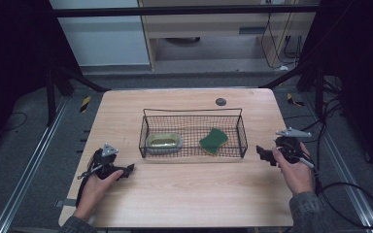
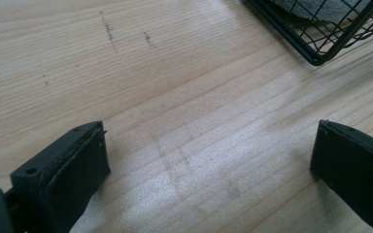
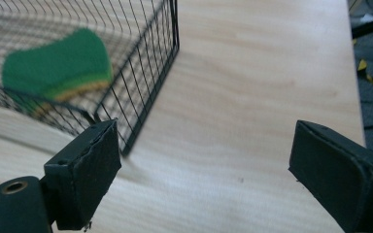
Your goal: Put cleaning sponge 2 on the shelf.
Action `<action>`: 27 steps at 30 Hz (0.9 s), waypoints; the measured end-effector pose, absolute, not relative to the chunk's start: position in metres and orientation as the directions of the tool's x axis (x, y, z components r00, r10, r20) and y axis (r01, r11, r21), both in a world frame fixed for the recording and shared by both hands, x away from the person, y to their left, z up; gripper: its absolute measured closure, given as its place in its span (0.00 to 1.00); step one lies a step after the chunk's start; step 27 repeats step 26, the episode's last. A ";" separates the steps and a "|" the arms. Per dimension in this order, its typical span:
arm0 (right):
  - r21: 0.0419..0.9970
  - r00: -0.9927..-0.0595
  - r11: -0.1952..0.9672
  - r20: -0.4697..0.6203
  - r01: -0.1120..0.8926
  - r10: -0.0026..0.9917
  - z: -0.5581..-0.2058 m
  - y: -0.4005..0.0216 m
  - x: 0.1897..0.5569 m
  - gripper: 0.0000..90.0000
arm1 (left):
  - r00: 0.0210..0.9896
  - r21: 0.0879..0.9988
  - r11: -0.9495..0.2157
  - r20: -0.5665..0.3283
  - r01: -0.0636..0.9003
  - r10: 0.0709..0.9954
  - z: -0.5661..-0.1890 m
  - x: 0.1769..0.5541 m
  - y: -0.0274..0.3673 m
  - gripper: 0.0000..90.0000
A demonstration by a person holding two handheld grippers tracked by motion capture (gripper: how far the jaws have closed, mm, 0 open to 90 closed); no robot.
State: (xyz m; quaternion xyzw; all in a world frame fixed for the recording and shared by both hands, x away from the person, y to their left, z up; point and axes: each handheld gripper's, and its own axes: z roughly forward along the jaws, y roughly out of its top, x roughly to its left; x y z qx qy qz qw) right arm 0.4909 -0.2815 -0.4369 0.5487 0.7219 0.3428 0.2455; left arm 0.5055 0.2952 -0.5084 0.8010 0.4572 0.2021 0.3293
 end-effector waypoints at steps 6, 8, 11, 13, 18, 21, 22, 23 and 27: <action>0.742 -0.254 0.133 0.051 0.657 0.966 -0.472 -0.290 0.490 0.13 | 0.497 0.713 -0.360 0.018 0.602 0.868 -0.509 0.506 0.295 0.00; 0.725 -0.244 0.117 0.073 0.678 0.967 -0.484 -0.292 0.493 0.12 | 0.497 0.712 -0.361 0.019 0.602 0.867 -0.509 0.506 0.295 0.00; 0.712 -0.228 0.102 0.084 0.694 0.970 -0.498 -0.295 0.495 0.12 | 0.495 0.712 -0.359 0.019 0.604 0.869 -0.508 0.506 0.295 0.00; 0.710 -0.223 0.101 0.080 0.697 0.971 -0.506 -0.297 0.496 0.12 | 0.493 0.711 -0.358 0.019 0.605 0.870 -0.508 0.506 0.295 0.00; 0.746 -0.217 0.116 0.039 0.656 0.975 -0.512 -0.297 0.496 0.09 | 0.485 0.711 -0.354 0.021 0.607 0.874 -0.508 0.508 0.295 0.00; 0.732 -0.236 0.164 -0.005 0.661 0.972 -0.512 -0.292 0.498 0.05 | 0.481 0.712 -0.349 0.018 0.610 0.877 -0.508 0.509 0.294 0.00; 0.732 -0.233 0.159 0.000 0.663 0.972 -0.512 -0.291 0.499 0.05 | 0.481 0.712 -0.350 0.018 0.609 0.876 -0.508 0.509 0.294 0.00; 0.732 -0.233 0.158 0.001 0.663 0.973 -0.512 -0.291 0.499 0.05 | 0.481 0.712 -0.349 0.018 0.610 0.877 -0.508 0.509 0.294 0.00; 0.728 -0.222 0.152 0.001 0.669 0.975 -0.512 -0.291 0.499 0.02 | 0.484 0.712 -0.351 0.017 0.609 0.875 -0.508 0.510 0.294 0.00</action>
